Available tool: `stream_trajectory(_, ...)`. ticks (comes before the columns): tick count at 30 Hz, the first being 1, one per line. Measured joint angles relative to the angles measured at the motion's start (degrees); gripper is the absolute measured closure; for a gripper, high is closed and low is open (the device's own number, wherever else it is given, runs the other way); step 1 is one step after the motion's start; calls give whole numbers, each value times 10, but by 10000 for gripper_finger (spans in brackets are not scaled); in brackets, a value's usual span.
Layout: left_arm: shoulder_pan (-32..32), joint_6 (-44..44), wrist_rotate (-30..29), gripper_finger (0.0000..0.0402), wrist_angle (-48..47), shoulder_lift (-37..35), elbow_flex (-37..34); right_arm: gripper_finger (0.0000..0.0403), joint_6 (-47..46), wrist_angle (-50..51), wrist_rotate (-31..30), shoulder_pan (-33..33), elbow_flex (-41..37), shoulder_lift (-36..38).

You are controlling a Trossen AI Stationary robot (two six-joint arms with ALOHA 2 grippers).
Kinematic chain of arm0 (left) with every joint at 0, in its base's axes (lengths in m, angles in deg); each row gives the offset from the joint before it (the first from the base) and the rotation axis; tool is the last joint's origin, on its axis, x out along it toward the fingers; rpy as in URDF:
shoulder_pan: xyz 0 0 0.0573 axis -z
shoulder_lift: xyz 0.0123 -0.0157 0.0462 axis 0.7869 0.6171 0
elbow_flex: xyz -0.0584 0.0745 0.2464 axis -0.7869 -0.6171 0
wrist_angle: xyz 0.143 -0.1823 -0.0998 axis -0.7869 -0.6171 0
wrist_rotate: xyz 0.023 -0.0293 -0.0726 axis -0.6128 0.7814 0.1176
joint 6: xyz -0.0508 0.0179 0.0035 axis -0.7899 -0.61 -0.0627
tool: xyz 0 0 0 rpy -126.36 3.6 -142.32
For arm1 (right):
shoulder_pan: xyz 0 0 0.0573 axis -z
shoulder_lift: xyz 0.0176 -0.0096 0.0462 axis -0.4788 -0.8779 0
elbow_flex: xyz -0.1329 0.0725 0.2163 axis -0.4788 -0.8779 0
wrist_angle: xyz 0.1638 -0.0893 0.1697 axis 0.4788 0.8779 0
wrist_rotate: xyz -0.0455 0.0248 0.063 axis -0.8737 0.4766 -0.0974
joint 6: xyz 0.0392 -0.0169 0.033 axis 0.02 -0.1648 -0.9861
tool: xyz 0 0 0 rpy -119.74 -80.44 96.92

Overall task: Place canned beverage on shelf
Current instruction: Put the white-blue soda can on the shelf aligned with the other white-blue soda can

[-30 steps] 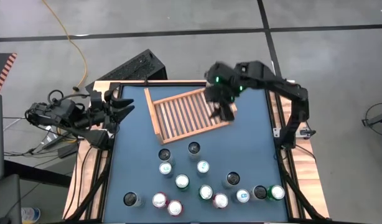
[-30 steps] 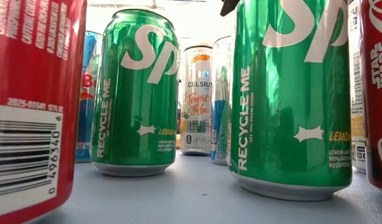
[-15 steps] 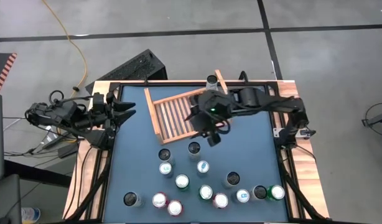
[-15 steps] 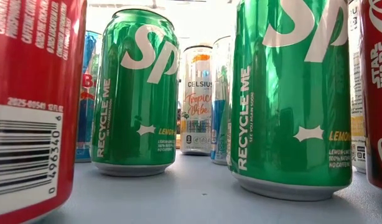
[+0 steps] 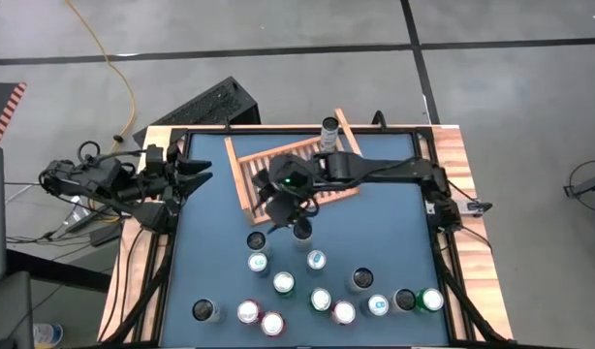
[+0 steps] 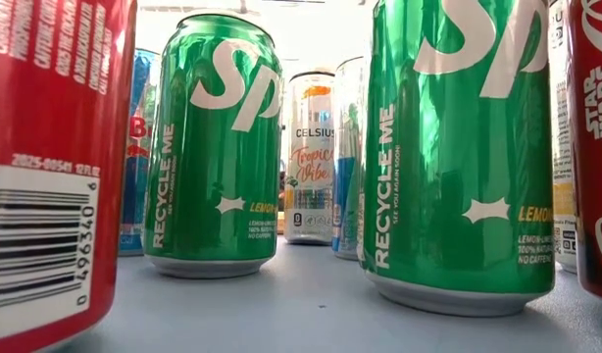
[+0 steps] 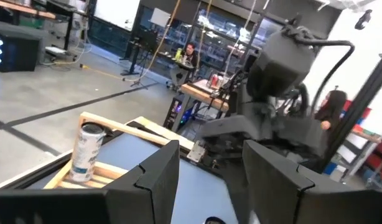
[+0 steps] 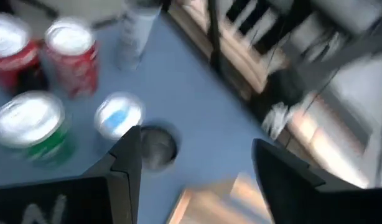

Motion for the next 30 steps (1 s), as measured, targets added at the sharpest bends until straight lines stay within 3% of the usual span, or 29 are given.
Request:
stream_trajectory(12,0,-8,-3,236,1,20,0,168,24,-37,90,0,-2,-69)
stream_trajectory(30,0,-15,-4,236,1,26,0,168,36,-63,109,6,-2,-134)
